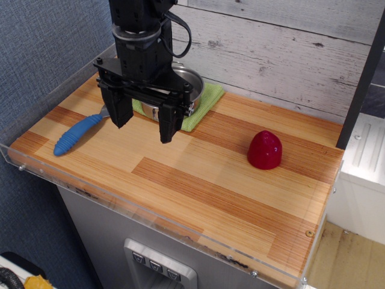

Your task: Move pot behind green cloth to right of blue spoon

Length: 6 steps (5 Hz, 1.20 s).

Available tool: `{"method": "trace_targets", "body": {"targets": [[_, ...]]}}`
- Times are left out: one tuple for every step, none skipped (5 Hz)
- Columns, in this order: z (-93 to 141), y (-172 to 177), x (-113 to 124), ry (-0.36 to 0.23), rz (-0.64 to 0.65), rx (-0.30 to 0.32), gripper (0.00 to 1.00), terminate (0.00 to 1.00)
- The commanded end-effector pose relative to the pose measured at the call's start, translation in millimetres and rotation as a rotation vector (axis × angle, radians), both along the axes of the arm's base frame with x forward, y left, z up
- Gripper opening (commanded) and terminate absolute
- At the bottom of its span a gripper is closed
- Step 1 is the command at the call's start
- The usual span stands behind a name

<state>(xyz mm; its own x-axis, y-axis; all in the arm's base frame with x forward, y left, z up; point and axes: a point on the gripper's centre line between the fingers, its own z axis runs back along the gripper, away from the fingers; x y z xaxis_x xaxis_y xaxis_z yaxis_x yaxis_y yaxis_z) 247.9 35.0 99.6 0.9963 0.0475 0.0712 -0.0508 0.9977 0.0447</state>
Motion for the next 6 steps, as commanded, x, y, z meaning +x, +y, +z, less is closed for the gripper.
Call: {"method": "trace_targets", "body": {"targets": [[0.0,0.0,0.0,0.000,0.000,0.000,1.00,0.00],[-3.8,7.2,39.5,-0.069,0.020,0.040,1.00,0.00],[3.9,17.0,71.7,-0.129,0.015,0.076,1.00,0.00],[6.0,25.8,100.4,-0.170,0.021,0.090,1.00,0.00],[-9.5,30.7,129.5,-0.171,0.027,0.031,1.00,0.00],[-27.3,32.7,145.6,-0.135,0.026,-0.011,1.00,0.00]]}}
